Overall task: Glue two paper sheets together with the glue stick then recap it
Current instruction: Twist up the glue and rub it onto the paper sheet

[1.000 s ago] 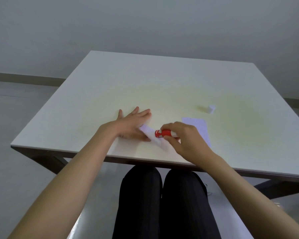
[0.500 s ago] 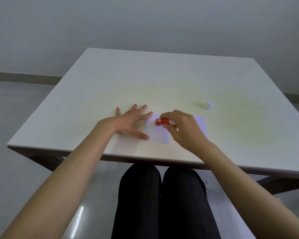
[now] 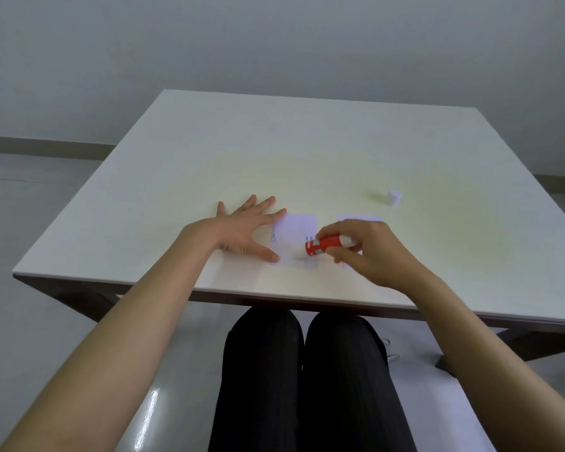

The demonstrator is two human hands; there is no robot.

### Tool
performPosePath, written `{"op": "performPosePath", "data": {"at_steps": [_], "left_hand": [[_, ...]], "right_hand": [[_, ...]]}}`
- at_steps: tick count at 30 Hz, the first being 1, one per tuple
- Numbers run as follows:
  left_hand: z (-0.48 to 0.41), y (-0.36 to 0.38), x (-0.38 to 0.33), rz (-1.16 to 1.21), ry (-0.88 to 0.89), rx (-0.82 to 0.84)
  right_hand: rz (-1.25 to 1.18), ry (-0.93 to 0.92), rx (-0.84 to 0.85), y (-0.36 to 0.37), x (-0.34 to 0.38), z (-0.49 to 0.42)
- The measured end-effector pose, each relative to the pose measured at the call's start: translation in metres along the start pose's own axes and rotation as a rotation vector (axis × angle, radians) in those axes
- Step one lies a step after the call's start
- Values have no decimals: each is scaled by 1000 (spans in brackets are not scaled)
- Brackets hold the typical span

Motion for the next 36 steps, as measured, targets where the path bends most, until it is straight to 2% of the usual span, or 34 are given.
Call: {"op": "performPosePath", "data": {"at_steps": [2,7,9,13,15,20,26,32,36], "left_hand": [[0,0,0,0,-2,-1],[0,0,0,0,-2,-3],[-1,0,0,-3,-6,-4],[-2,2,0,2,-11,-4],[-2,2,-1,-2,-7,-9],[-2,3,-1,-7,4,-27],[-5,8,1,11,-6,-16],[-4,7,0,-11,-9,1],[0,7,-2,50,0,-11]], "right_hand": [[-3,19,49,-4,-3,2],[42,103,-173,-32,-18,-8],[62,66,-136,-25,-14,-3],[68,21,58,-9,-2,1],[79,25,31,-12,-2,-14],[63,64,-186,-21,-6,-41],[43,-25,-35,17,8,-22],[-140,101,-423,-36,-11,-17],[-267,143,-488,-42,-19,-6]]}}
Point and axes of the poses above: each hand's wrist, its own z-axis away from the middle knuckle, its own y-axis out of the palm, x = y × z, the point moved 9 cm from there along -z, towards the middle knuckle, and after that the axes turned 13 degrees about -z, right-handed, at the moved point
